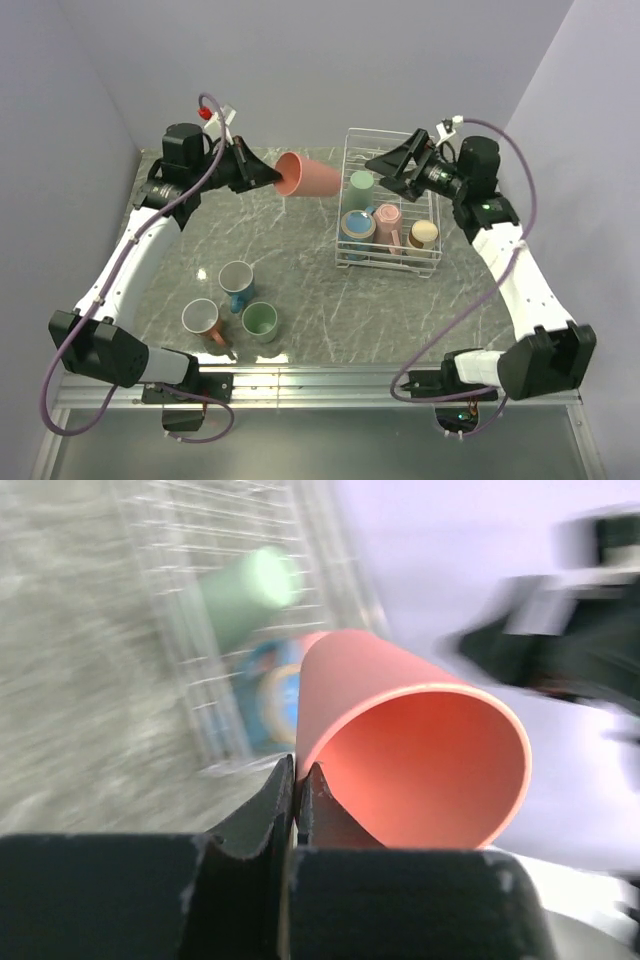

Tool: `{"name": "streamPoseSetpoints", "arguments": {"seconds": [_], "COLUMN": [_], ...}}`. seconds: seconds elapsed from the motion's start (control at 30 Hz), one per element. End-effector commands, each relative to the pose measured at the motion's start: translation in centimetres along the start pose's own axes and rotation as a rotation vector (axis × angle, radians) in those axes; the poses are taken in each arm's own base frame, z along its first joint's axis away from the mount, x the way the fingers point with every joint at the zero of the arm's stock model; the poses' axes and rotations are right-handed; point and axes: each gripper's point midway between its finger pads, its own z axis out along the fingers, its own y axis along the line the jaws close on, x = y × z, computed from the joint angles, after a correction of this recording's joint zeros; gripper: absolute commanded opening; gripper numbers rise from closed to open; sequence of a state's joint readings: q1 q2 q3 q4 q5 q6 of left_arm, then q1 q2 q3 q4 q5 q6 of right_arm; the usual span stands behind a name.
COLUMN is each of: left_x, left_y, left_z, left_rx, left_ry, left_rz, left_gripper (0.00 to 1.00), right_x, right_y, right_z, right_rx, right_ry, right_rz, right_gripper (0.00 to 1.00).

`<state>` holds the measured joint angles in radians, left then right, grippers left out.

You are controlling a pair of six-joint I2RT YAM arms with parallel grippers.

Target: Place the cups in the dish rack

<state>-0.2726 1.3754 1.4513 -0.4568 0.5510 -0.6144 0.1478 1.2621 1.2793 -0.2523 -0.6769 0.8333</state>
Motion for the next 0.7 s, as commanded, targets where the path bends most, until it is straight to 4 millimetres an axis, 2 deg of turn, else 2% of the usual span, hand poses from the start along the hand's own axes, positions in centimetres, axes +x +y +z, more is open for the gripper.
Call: {"name": "streamPoseSetpoints", "arguments": {"seconds": [0.0, 0.03, 0.17, 0.23, 0.37, 0.67], "left_x": [-1.2, -1.3, -0.9, -1.5, -1.1, -2.2], "left_y": [-6.3, -6.7, -7.4, -8.4, -7.9, -7.4], "left_z": [-1.6, -1.7, -1.8, -2.3, -2.1, -1.6], "left_rx": [0.360, 0.386, 0.485, 0.547, 0.571, 0.584], "left_ry": [-0.018, -0.011, -0.011, -0.046, -0.059, -0.078], "left_rz": [-0.039, -0.088, -0.145, -0.161, -0.206, -0.223], "left_gripper": [0.00, 0.00, 0.00, 0.00, 0.00, 0.00], "right_x": [0.0, 0.0, -0.1, 0.1, 0.6, 2.2], "right_y": [5.8, 5.4, 6.5, 6.8, 7.7, 9.8], "right_z": [0.5, 1.2, 2.2, 2.7, 2.7, 2.8], "right_rx": [-0.362, -0.364, -0.402, -0.416, -0.482, -0.572], "right_ry": [0.089, 0.105, 0.124, 0.141, 0.150, 0.223], "right_rz": [0.122, 0.148, 0.155, 0.184, 0.204, 0.211], "right_gripper": [1.00, 1.00, 1.00, 1.00, 1.00, 1.00]}}
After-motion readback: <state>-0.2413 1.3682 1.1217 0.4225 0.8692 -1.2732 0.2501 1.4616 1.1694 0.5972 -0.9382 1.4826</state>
